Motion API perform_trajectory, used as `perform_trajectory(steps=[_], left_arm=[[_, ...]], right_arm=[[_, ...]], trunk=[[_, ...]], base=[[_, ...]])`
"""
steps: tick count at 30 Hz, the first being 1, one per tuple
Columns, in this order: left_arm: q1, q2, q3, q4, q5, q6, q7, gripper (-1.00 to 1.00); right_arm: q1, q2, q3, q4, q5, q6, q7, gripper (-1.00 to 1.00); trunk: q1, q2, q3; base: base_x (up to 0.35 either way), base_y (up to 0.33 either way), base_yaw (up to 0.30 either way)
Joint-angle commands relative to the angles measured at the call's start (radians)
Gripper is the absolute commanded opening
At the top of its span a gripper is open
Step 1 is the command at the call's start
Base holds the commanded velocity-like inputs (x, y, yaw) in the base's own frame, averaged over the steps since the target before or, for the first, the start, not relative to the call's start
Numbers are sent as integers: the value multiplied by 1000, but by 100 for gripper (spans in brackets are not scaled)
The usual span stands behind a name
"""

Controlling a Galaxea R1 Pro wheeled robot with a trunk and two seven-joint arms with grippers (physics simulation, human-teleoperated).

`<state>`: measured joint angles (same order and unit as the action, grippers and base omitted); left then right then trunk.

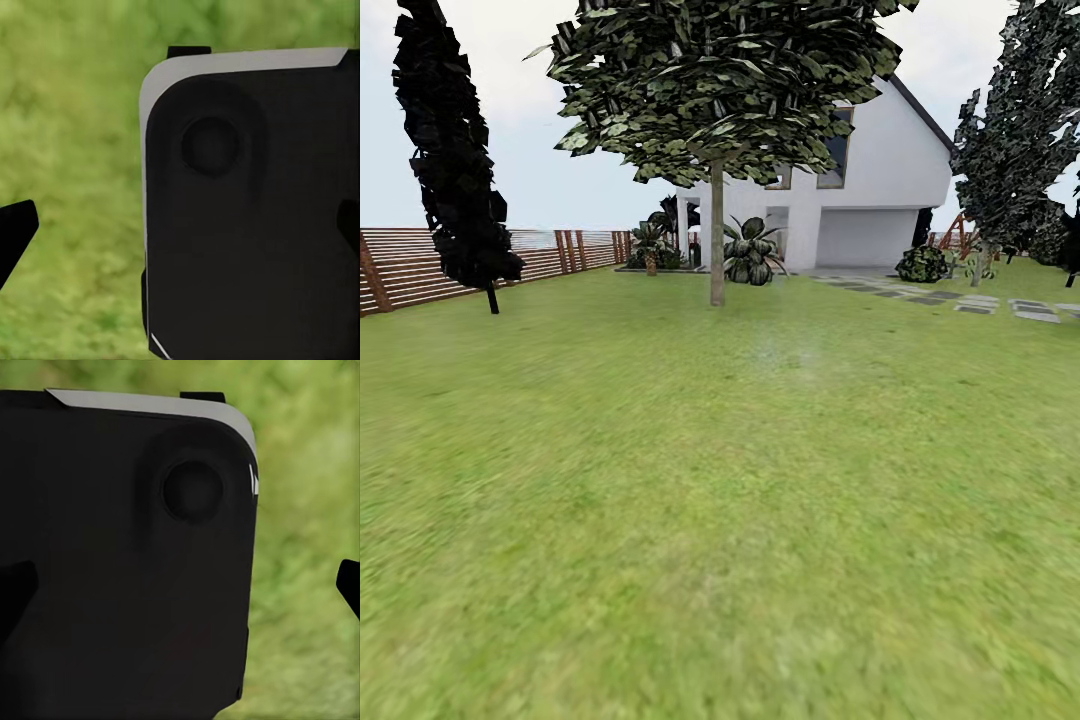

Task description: Take the three Easter eggs out of the wicker basket on the lawn in the garden, then place them on the lawn next to a single tree (choose any tree) so that all three eggs are next to the same tree and none are left in the basket.

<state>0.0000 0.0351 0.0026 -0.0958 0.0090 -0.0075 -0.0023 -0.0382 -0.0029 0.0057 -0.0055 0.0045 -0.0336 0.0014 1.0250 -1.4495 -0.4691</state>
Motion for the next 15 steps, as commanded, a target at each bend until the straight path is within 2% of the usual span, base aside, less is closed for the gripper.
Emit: perform_trajectory(steps=[1, 8, 15], left_arm=[[0, -3, 0, -1, 1, 3, -3, 100], [0, -14, 1, 1, 1, 4, -5, 100], [0, -15, -1, 1, 2, 0, -5, 100]], right_arm=[[-1, -1, 0, 1, 1, -4, 0, 100], [-1, 1, -1, 0, -1, -7, 1, 100], [0, -1, -2, 1, -5, -24, 9, 100]], trunk=[[0, 0, -1], [0, 0, -1], [0, 0, 2]], base=[[0, 0, 0], [0, 0, -25], [0, 0, -246]])
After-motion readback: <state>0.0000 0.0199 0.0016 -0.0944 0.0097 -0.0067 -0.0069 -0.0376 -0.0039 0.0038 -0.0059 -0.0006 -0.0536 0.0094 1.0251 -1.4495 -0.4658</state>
